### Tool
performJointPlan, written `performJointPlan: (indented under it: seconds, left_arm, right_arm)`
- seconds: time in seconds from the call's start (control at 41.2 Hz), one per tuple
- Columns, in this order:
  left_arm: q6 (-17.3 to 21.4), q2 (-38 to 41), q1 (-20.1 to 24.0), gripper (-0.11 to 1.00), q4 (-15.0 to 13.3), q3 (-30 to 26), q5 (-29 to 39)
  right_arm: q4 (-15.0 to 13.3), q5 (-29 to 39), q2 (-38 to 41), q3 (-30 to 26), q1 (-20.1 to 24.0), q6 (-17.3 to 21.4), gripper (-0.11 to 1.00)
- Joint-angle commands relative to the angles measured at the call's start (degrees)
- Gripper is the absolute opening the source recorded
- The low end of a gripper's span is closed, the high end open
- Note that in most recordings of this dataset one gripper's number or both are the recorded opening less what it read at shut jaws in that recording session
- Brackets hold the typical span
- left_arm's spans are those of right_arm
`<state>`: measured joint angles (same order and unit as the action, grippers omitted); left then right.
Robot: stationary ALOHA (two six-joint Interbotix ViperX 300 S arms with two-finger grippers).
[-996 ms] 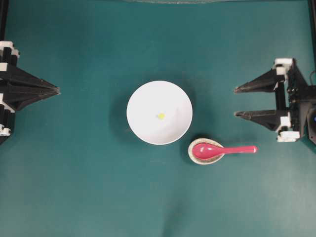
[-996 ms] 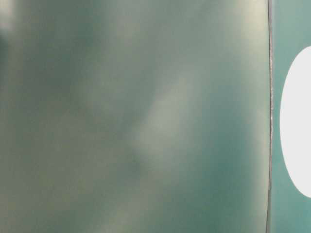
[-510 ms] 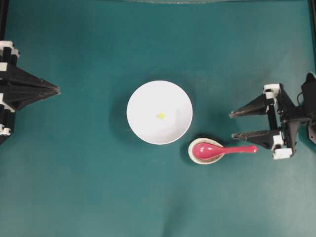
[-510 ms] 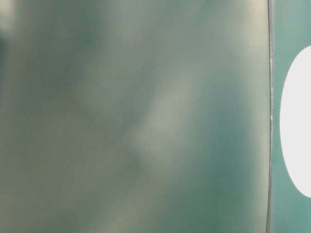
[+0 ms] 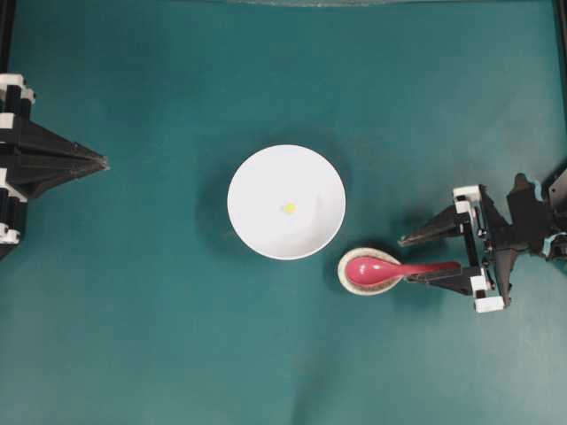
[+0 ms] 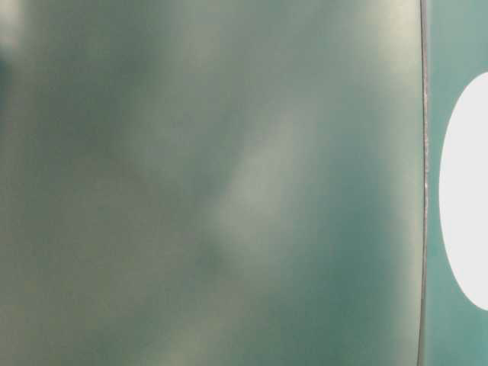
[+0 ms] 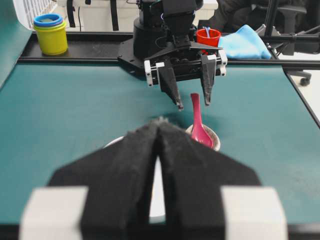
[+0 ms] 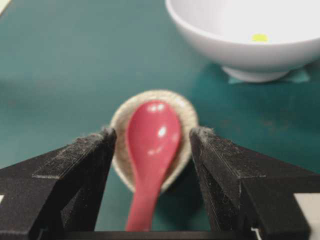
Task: Scoop the yellow hexagonal prism block from the bowl with a spoon using the right arm.
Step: 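Close the right gripper on the pink spoon handle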
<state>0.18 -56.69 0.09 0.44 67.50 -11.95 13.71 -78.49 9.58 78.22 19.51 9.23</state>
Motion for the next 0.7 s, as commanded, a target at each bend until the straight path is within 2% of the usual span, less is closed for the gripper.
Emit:
performJointPlan:
  seconds: [0.0, 0.34, 0.51, 0.68]
  left_arm:
    - [-0.1, 0.4, 0.1, 0.01, 0.2, -1.6, 0.1]
    - [-0.1, 0.2, 0.1, 0.01, 0.2, -1.6, 0.1]
    - [-0.1, 0.2, 0.2, 0.01, 0.2, -1.7, 0.1]
    - [-0.1, 0.2, 0.1, 0.01, 0.2, -1.7, 0.1]
  right_arm:
    - [1.3, -0.5, -0.1, -0.7, 1.2, 0.1, 0.63]
    - [9.1, 1.9, 1.5, -0.8, 6.6, 0.1, 0.63]
    - [11.1, 2.1, 2.2, -0.7, 8.6, 0.1, 0.63]
    - [11.3, 4.2, 2.5, -0.8, 8.9, 0.1, 0.63]
